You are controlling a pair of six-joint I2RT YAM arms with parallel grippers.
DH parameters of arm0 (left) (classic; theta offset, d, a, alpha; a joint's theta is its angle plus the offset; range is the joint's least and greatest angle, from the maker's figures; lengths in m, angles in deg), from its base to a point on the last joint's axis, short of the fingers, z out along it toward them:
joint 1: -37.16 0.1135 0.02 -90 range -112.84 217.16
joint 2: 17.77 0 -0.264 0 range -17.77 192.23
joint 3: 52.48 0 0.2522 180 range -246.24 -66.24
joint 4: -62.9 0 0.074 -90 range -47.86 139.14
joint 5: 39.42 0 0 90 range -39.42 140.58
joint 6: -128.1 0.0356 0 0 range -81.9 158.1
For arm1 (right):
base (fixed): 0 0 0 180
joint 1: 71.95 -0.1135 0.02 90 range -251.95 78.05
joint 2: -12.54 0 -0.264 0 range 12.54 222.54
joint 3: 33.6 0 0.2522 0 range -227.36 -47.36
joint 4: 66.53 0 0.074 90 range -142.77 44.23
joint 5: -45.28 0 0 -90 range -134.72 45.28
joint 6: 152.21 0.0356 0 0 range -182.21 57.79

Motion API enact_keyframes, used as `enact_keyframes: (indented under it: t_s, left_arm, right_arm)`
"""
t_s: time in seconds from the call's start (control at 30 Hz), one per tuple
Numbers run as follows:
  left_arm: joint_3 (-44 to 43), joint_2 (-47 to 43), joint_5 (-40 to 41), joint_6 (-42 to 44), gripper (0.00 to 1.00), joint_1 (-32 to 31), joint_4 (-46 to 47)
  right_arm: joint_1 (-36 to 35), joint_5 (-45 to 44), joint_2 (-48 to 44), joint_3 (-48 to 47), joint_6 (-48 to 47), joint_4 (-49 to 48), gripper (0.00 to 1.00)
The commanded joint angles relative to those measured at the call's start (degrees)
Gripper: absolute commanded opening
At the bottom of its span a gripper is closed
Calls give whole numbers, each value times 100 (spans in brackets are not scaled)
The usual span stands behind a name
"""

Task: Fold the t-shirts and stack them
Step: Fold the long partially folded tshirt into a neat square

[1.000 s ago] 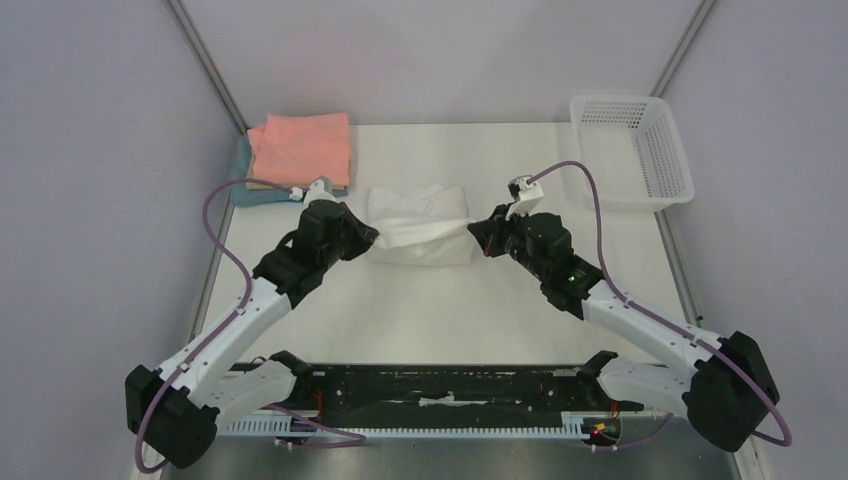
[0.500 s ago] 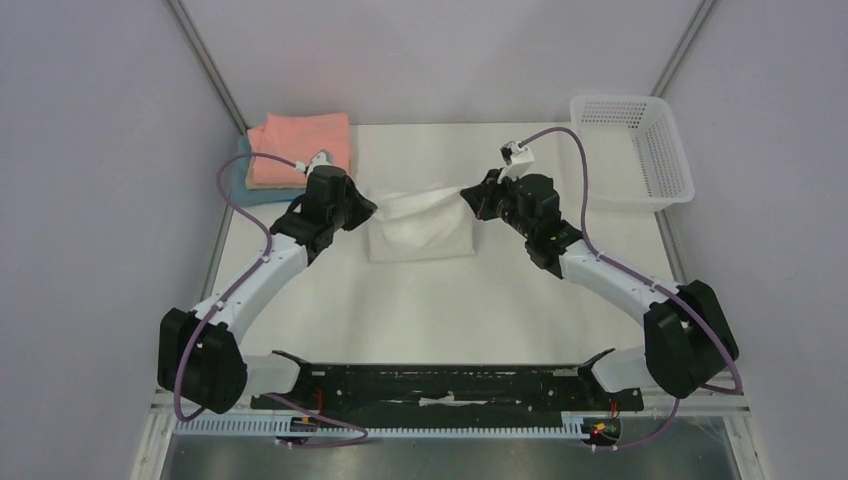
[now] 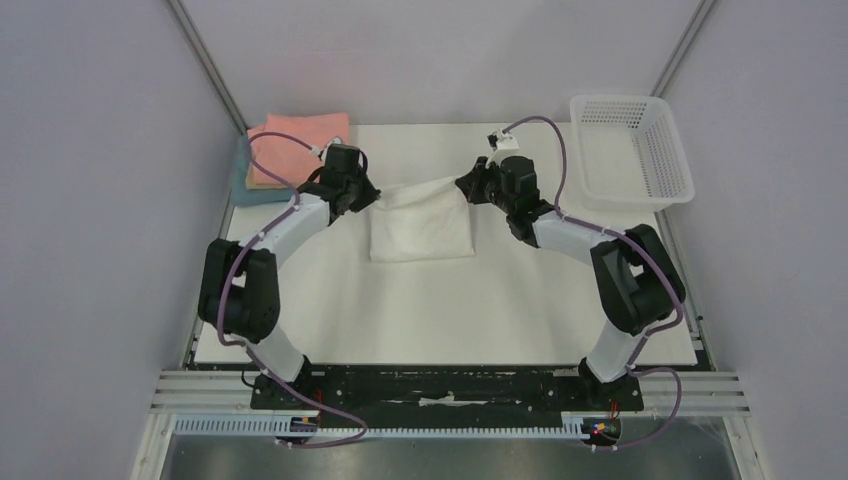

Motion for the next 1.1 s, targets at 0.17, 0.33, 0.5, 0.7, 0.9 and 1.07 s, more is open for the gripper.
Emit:
enact_keyframes:
  t_s: [0.17, 0.33, 0.5, 0.7, 0.9, 1.07]
  left_arm:
    - [-667, 1221, -406, 119, 2, 292, 564]
    - [-1233, 1730, -926, 28, 43, 632, 501]
    - [-1683, 1760, -1424, -2, 77, 868, 497]
    - [-1245, 1245, -1925, 140, 79, 880, 616]
    - [-478, 755, -3021, 322, 80, 730, 1364]
    - [-776, 1139, -2818, 346, 81, 625, 1171]
  right_arm:
    - [204, -240, 1227, -931, 191, -376, 1]
    - [291, -40, 2099, -1975, 252, -47, 27]
    - [324, 226, 2485, -3065, 57, 894, 97]
    - [323, 428, 1562, -1852, 68, 539, 98]
    - [313, 1426, 877, -916, 124, -114, 98]
    - [302, 1752, 1022, -797, 408, -397, 98]
